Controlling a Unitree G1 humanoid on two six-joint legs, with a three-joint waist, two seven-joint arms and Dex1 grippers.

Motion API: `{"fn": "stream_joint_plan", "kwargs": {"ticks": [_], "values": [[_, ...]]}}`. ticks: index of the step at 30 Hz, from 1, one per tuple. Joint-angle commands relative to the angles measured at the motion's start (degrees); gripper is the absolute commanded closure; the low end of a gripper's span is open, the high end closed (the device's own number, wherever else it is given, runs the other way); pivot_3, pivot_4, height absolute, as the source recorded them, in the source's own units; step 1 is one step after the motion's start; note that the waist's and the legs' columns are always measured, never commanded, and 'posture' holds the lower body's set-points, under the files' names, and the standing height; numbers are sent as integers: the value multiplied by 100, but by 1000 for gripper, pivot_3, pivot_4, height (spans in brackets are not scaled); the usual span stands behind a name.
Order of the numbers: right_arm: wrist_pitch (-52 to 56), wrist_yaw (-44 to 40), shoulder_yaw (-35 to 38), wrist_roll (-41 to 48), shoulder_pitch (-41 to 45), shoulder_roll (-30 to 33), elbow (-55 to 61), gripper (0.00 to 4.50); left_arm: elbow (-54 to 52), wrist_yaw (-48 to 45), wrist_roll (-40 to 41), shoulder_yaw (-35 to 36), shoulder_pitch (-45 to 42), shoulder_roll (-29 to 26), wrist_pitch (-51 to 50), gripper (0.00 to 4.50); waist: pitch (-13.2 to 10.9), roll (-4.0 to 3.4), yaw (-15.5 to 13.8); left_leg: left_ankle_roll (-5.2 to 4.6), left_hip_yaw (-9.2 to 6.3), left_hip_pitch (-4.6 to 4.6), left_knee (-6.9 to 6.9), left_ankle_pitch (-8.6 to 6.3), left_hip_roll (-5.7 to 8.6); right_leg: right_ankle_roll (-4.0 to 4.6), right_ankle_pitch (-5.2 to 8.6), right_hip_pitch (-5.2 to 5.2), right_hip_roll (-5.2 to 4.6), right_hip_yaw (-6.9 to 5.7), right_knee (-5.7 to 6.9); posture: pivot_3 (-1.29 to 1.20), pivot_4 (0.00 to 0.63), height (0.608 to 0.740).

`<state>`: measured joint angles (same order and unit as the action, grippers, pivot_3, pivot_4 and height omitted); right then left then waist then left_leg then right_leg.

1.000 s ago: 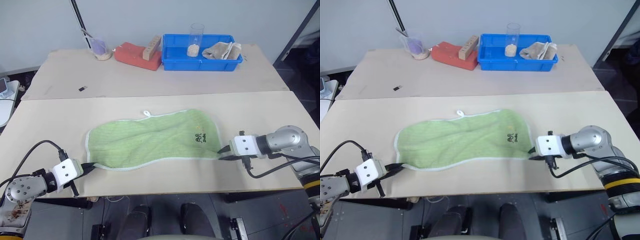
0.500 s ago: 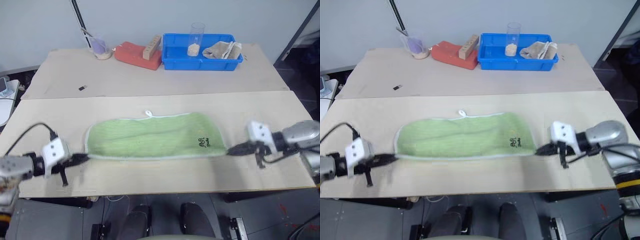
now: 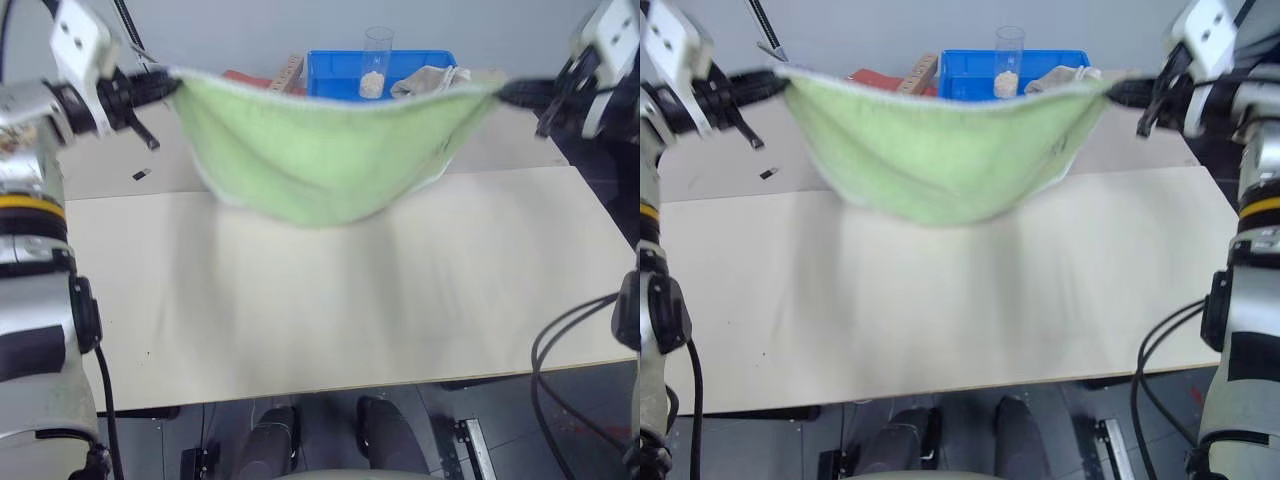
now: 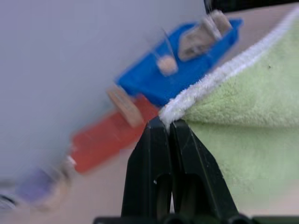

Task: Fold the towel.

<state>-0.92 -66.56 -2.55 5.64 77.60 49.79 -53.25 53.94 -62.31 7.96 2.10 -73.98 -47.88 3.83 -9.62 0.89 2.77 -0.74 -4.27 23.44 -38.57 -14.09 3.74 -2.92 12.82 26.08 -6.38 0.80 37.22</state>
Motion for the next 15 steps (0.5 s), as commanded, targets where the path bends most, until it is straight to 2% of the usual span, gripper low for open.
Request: {"fn": "stream_joint_plan", "kwargs": {"ticks": [1, 6, 12, 15], "values": [[-317, -343, 248, 85, -65, 243, 123, 4494, 235, -211, -105, 124, 45, -350, 370, 4500, 0, 0, 19, -8, 0, -5, 5, -5, 14, -4, -2, 0, -6, 1, -3, 0, 150, 740], [-571, -1087, 259, 207, -1571, 560, 1221, 4494, -570, -1013, -22, 101, 1596, -743, 599, 4500, 2, -4, 73, -38, 1, -12, -14, -22, 31, -23, -13, -2, -14, 7, 2, 0, 150, 740], [-416, -1637, 284, 438, -4085, 899, 3078, 4494, -2718, -1676, 287, 218, 4704, -1052, 297, 4500, 2, -7, 49, -42, 2, -11, -30, -24, 17, -23, -13, 13, -15, 22, 42, 0, 150, 740], [-217, -1745, 372, 555, -5088, 1106, 3802, 4494, -3530, -1719, 458, 404, 5819, -1159, -1, 4500, 1, -7, -8, -79, 7, -14, -32, -46, 9, -21, -13, 13, -13, 23, 42, 0, 150, 740]]}}
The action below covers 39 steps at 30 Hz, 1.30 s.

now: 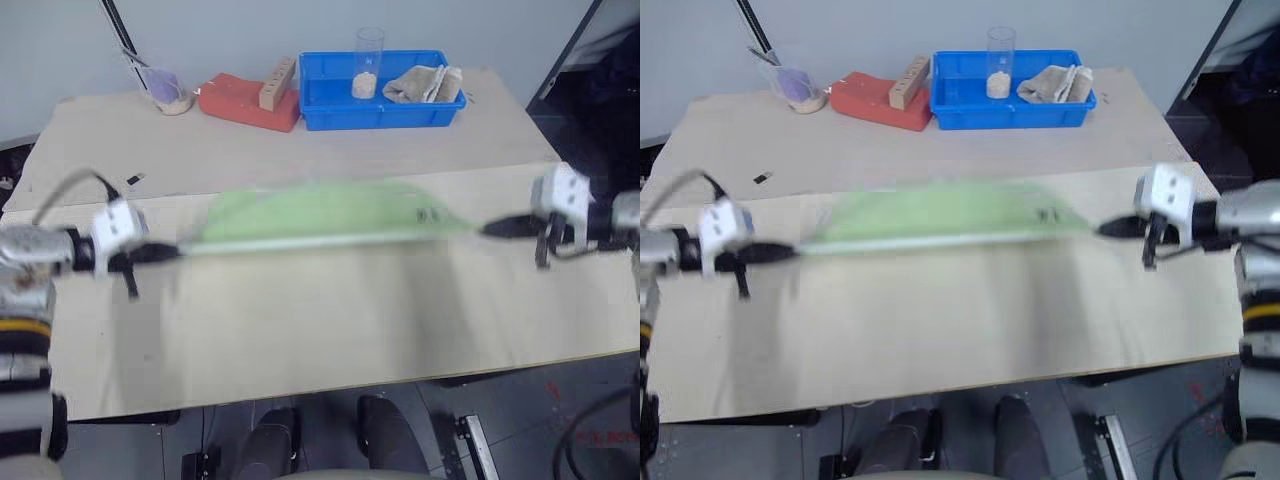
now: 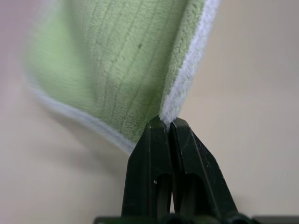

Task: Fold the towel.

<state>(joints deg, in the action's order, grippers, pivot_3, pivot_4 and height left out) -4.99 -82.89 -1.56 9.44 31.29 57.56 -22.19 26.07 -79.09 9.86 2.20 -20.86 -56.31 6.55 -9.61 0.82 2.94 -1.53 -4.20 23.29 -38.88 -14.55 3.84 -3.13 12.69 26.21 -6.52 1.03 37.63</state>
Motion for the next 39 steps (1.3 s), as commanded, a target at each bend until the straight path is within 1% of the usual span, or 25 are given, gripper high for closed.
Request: {"fn": "stream_joint_plan", "kwargs": {"ticks": [1, 4, 7, 9, 11, 13, 16, 18, 20, 23, 26, 28, 30, 32, 39], "values": [[311, -175, 300, 244, -777, 428, 936, 4494, -984, -40, 349, 478, 812, -359, -404, 4500, 0, 0, -48, -1, 2, -3, -1, -1, -2, 2, -1, -1, 0, 0, -2, 0, 150, 740], [788, -404, 380, 502, -1608, 798, 1620, 4494, -1662, -93, 584, 708, 1712, -494, -778, 4500, 0, -2, -117, -13, 8, -21, 0, -9, -12, 5, -1, -15, 0, 0, -20, 0, 150, 740], [1072, -503, 443, 682, -2043, 1062, 2017, 4494, -2103, -103, 755, 882, 2280, -568, -1073, 4500, -5, -14, -194, -13, 17, -54, 0, -9, -22, 13, -5, -53, 6, -1, -33, 0, 150, 740], [1167, -419, 440, 728, -2092, 1081, 2125, 4494, -2198, -24, 819, 966, 2368, -558, -1196, 4500, -7, -16, -226, -15, 17, -100, 5, -12, -39, 25, -11, -114, 19, -12, -65, 0, 150, 740], [1379, -298, 430, 779, -1952, 1008, 2121, 4494, -2206, 53, 898, 1003, 2272, -534, -1379, 4500, -7, -16, -244, -21, 17, -132, 7, -18, -48, 24, -10, -157, 23, -22, -86, 0, 150, 740], [1882, -177, 386, 899, -1550, 911, 1997, 4494, -2119, -5, 1020, 994, 1984, -575, -1626, 4500, -7, -16, -249, -21, 14, -157, 7, -26, -53, 23, -9, -188, 27, -27, -97, 0, 150, 740], [2737, -84, 257, 989, -971, 823, 1797, 4494, -1861, -124, 1114, 889, 1387, -616, -1992, 4500, -7, -15, -248, -20, 16, -155, 6, -26, -50, 24, -10, -186, 27, -26, -98, 0, 150, 740], [3126, -60, 97, 939, -537, 736, 1594, 4494, -1578, -232, 1026, 670, 894, -615, -2101, 4500, -7, -15, -240, -19, 15, -153, 7, -30, -50, 24, -10, -182, 28, -27, -97, 0, 150, 740], [3475, 77, -77, 827, -52, 564, 1326, 4494, -1257, -273, 878, 411, 369, -506, -2160, 4500, -7, -15, -224, -18, 16, -152, 7, -33, -50, 24, -10, -180, 30, -27, -97, 0, 150, 740], [3840, 217, -320, 670, 573, 306, 894, 4494, -686, -190, 705, 77, -493, -164, -2238, 4500, -7, -15, -220, -18, 20, -148, 6, -34, -46, 24, -10, -176, 29, -24, -95, 0, 150, 740], [3922, 296, -517, 470, 940, 107, 463, 4494, -63, -65, 474, -165, -1190, 172, -2128, 4500, -6, -13, -226, -17, 19, -132, -2, -34, -43, 23, -11, -163, 29, -26, -90, 0, 150, 740], [3839, 324, -600, 346, 1044, 25, 247, 4494, 283, 11, 336, -263, -1472, 324, -2004, 4500, -6, -12, -224, -17, 19, -124, -4, -34, -40, 23, -11, -156, 29, -26, -88, 0, 150, 740], [3793, 356, -645, 273, 1121, -47, 101, 4494, 550, 43, 226, -318, -1666, 425, -1895, 4500, -5, -11, -216, -17, 22, -109, -5, -33, -38, 23, -12, -134, 28, -23, -83, 0, 150, 740], [3786, 411, -662, 206, 1200, -142, -44, 4494, 819, 139, 116, -349, -1862, 536, -1774, 4500, -5, -11, -211, -15, 31, -90, -8, -31, -37, 23, -13, -108, 26, -19, -51, 0, 150, 740], [3662, 511, -634, 0, 1473, -353, -482, 4494, 1511, 329, -127, -302, -2286, 711, -1569, 4500, -5, -11, -184, -16, 49, -92, -8, -32, -41, 23, -13, -99, 26, -17, -54, 0, 150, 740]]}}
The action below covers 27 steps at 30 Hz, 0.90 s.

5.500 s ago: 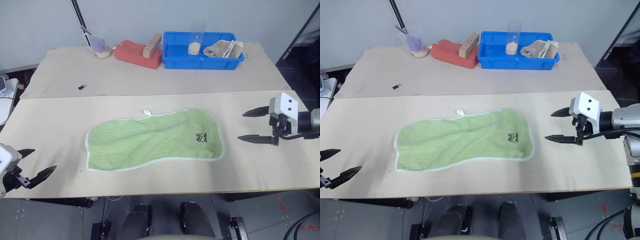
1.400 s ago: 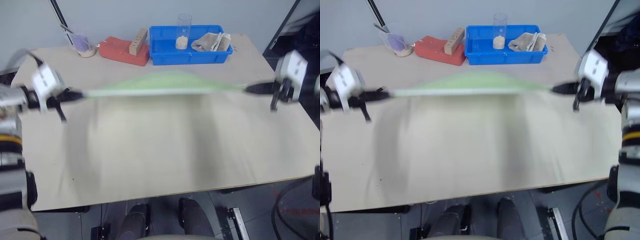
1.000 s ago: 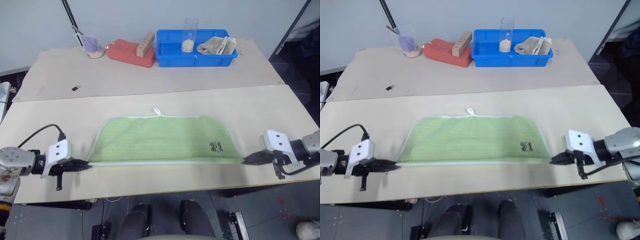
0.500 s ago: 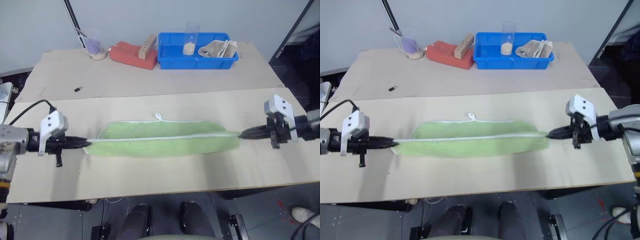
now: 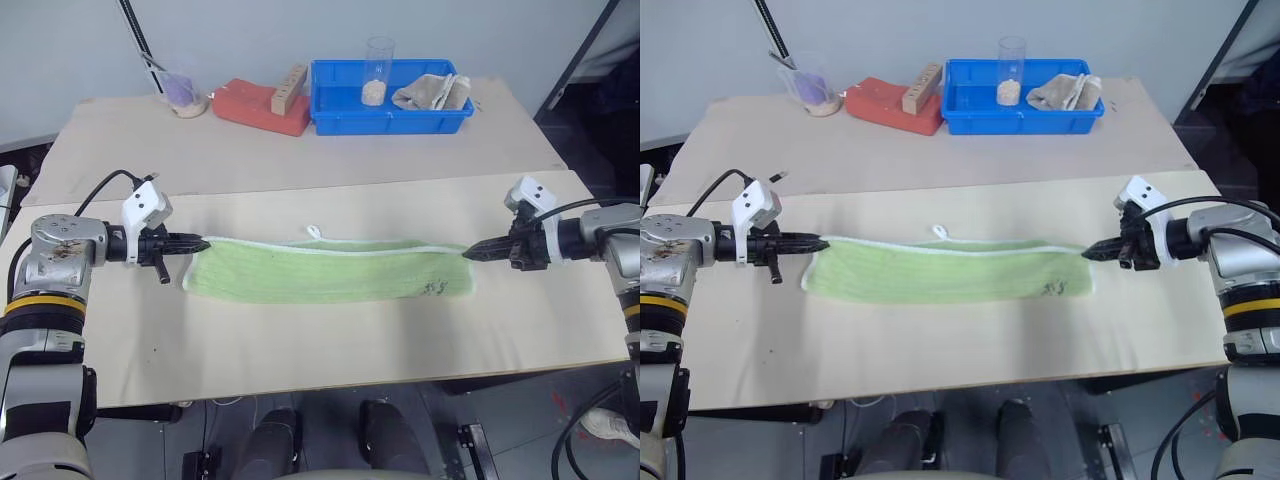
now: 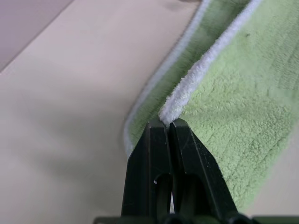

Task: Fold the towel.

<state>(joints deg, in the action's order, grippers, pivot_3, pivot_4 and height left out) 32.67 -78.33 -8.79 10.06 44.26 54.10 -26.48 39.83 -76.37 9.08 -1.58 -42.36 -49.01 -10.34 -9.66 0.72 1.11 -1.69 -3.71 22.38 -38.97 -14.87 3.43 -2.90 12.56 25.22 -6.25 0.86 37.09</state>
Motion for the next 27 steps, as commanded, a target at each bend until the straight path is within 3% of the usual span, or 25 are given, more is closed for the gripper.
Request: {"fn": "stream_joint_plan", "kwargs": {"ticks": [1, 9, 10, 13, 20, 22, 27], "values": [[-99, 112, 104, -77, 212, -53, -90, 4494, 175, 71, -73, 65, -153, 2, 163, 4500, 0, 0, -2, -1, 1, -1, 0, -1, -1, 0, 0, 0, 0, 0, 0, 0, 150, 740], [47, 407, 146, -167, 355, -260, -276, 4494, 487, 503, -253, 113, -288, 244, 337, 4500, 0, 0, -19, -1, 6, -1, -1, -1, 0, 0, 0, 0, -2, 3, 1, 0, 150, 740], [28, 431, 156, -170, 354, -267, -280, 3851, 547, 594, -266, 130, -335, 276, 304, 4500, 0, 0, -30, -1, 6, 0, -2, -1, 0, -1, -1, -1, -2, 2, 2, 0, 150, 740], [-24, 526, 209, -172, 341, -289, -269, 2912, 602, 603, -323, 74, -351, 273, 362, 3523, 0, 0, -24, -1, 6, 2, -5, -1, 2, -3, -2, 0, -3, 2, 2, 0, 150, 740], [-231, 1156, 614, -136, 372, -267, -265, 472, 534, 676, -332, 214, -187, 76, 527, 169, 0, 0, -8, -1, 10, 1, -3, -1, 0, -3, -2, 2, -4, 5, 2, 0, 150, 740], [-106, 1274, 907, 21, 187, -163, 49, 44, 356, 588, -249, 316, -53, -66, 646, 0, 0, 0, -2, -1, 12, 1, -2, -1, -2, -3, -2, 4, -3, 6, 2, 0, 150, 740], [952, 1540, 2024, 799, -998, 37, 1529, 44, -1550, -24, 482, 579, 705, -227, 409, 0, 1, 1, -60, -6, 12, 8, 1, -4, -7, -3, -3, 4, -7, 4, 2, 0, 150, 740]]}}
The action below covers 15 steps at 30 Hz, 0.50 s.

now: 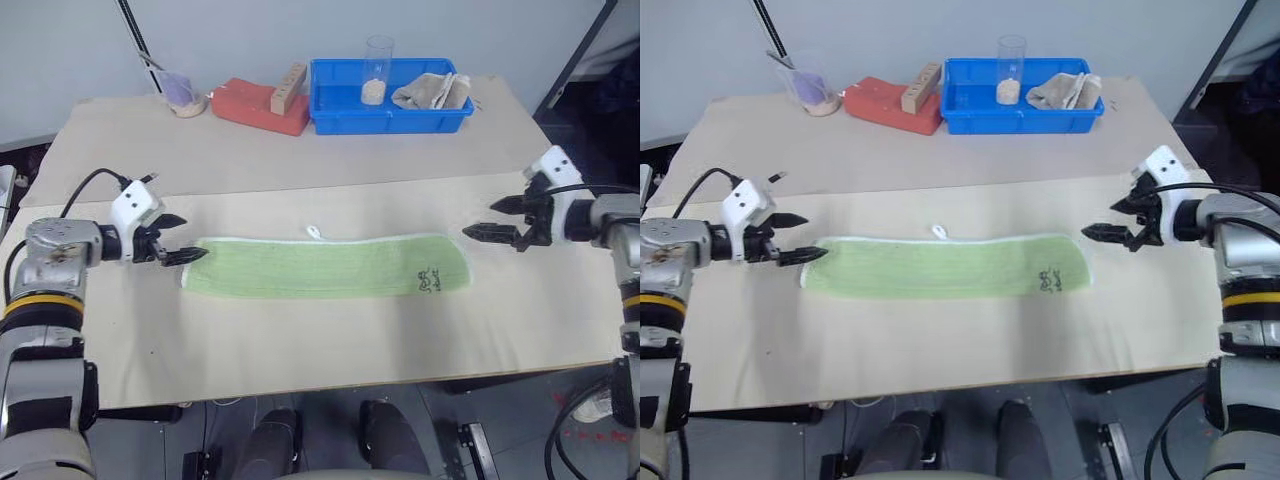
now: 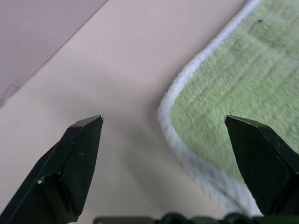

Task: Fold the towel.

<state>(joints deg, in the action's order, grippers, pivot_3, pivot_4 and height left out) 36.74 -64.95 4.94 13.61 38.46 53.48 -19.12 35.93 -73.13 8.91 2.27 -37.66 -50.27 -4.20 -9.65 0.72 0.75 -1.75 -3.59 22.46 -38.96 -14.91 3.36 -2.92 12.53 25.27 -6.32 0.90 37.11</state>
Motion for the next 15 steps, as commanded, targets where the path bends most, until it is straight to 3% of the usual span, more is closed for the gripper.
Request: {"fn": "stream_joint_plan", "kwargs": {"ticks": [1, 8, 15], "values": [[836, 406, 951, 586, -717, 54, 1120, 44, -1700, -423, 694, 210, 427, -96, -417, 0, 0, 0, -46, -3, -4, 3, -1, -2, 2, -3, -2, -2, -6, -2, -1, 0, 150, 740], [2820, 1828, 2541, 1572, -2305, -944, 3102, 44, -4273, -370, 1602, -4, 1161, 89, -1638, 0, 1, 1, -73, -15, -1, -9, -4, -9, 7, -13, -8, -16, -13, 13, -25, 0, 150, 740], [4096, 2734, 3151, 2242, -2812, -1901, 3942, 44, -4992, -365, 1942, -246, 1203, 228, -2044, 0, 1, 1, -31, -15, 12, -27, -3, -9, 2, -11, -7, -22, -2, 25, -14, 0, 150, 740]]}}
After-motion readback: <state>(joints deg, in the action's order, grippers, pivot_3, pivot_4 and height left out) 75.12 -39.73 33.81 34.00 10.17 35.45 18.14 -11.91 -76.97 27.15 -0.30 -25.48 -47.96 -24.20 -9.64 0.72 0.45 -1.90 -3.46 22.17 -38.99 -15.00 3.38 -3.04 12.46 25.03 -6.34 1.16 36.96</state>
